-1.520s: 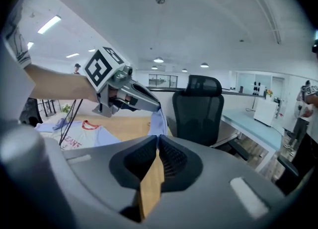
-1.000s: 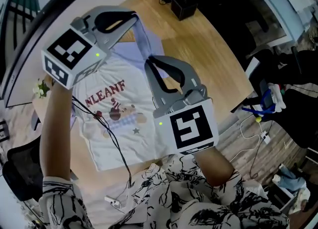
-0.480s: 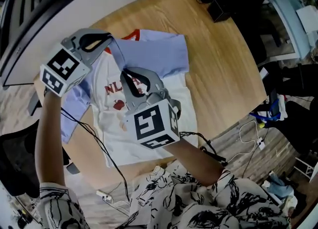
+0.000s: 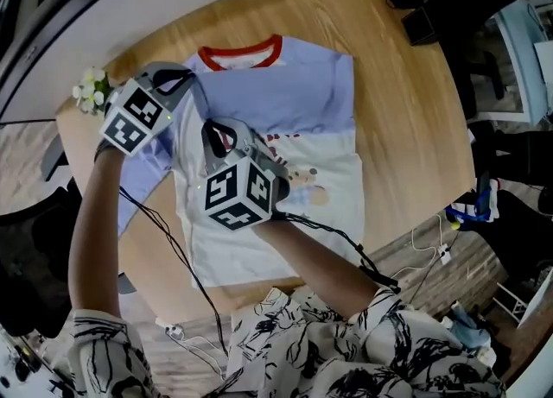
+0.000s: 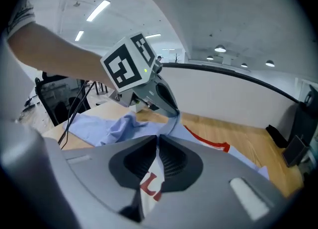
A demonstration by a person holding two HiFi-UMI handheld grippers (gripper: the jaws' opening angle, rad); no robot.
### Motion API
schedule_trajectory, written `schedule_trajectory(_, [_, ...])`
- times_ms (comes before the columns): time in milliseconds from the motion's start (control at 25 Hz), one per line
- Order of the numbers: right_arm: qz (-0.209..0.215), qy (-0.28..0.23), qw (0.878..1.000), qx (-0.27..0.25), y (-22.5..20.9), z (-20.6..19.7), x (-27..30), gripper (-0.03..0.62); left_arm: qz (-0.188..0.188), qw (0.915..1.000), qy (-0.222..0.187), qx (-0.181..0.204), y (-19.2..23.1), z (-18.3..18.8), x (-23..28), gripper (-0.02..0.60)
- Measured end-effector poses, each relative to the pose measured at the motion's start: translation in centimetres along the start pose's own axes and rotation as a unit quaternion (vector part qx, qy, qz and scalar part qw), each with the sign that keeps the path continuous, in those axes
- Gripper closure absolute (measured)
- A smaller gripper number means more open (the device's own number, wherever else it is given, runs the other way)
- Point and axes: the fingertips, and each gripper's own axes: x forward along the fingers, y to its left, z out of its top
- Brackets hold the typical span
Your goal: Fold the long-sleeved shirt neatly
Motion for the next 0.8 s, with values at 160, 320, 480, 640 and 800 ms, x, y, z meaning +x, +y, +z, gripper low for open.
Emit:
schedule_trajectory(160, [0.012, 0.024, 1.0, -0.015, 1.7, -1.4, 2.8, 0.564, 0.017, 0.9991, 0.018, 0.034, 0.1, -2.6, 0.6, 0.565])
schedule_trajectory(320, [0.041, 0.033, 0.999, -0.011, 4.0, -2.1, 4.0, 0.563, 0.04, 0.9975, 0.045, 0.038, -0.1, -5.0, -0.8, 0.565])
schedule_trajectory(480, [0.055, 0.05, 0.997, -0.021, 5.5, -3.0, 5.7, 0.563, 0.047, 0.997, 0.058, 0.02, 0.0, -8.1, -0.8, 0.565])
schedule_trajectory(640, [0.058, 0.071, 0.995, -0.044, 6.2, -4.0, 7.4, 0.562, 0.048, 0.9971, 0.059, 0.008, -0.1, -10.2, 0.4, 0.551])
schedule_trajectory(800, [0.087, 0.076, 0.992, -0.048, 7.8, -4.0, 8.7, 0.552, 0.054, 0.9963, 0.058, -0.032, 0.4, -11.6, -1.0, 0.437])
